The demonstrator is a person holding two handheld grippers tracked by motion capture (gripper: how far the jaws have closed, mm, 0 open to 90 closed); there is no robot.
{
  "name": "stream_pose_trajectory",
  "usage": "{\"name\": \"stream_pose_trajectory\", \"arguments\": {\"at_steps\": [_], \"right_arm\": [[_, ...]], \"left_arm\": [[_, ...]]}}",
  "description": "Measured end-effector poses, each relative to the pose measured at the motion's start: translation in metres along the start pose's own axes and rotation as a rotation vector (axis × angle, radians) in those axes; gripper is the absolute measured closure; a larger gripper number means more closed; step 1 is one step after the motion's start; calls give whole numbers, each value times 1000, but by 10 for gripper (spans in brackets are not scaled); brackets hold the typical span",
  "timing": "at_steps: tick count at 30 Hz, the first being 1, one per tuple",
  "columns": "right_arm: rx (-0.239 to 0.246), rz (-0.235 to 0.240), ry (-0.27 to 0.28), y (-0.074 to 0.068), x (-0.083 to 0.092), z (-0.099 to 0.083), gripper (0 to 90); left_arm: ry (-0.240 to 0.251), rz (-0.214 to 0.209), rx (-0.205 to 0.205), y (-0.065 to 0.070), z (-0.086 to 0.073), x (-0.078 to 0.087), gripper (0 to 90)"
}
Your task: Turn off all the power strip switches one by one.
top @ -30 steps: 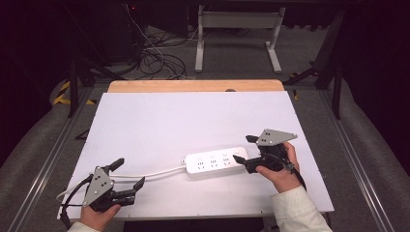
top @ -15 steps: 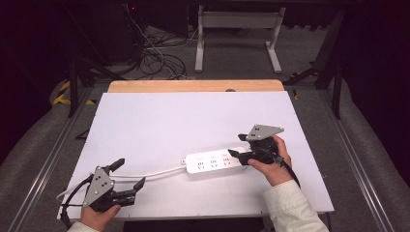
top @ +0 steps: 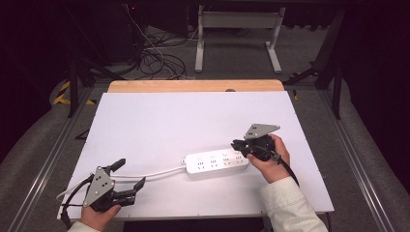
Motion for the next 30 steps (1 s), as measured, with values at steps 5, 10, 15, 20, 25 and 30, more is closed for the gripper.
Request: {"name": "stream_pose_trajectory", "arguments": {"at_steps": [5,10,15,20,25,30], "right_arm": [[-31,4,-47,1,-4,-3,900],[-98,-21,-76,6,-7,-7,900],[-139,-20,-128,7,-12,-15,900],[-160,-45,-193,8,-19,-24,900],[-139,-49,-215,8,-23,-27,900],[-121,-61,-230,7,-28,-30,900]], "left_arm": [[1,-1,-7,0,0,0,171],[-1,1,-5,0,0,0,171],[-1,0,-4,0,0,-1,172],[-3,-2,-1,1,-1,-1,172],[-4,2,-9,-1,0,-1,171],[-4,1,-9,0,-1,-1,172]]}}
Point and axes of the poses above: each handheld gripper's, and its own axes: x roughly backward along the jaws, z roughly out of its top, y roughly to its right, the point moved 10 cm from there along -x, roughly forward along the jaws, and after that the axes turned 9 degrees about -z, right-handed, at the moved point
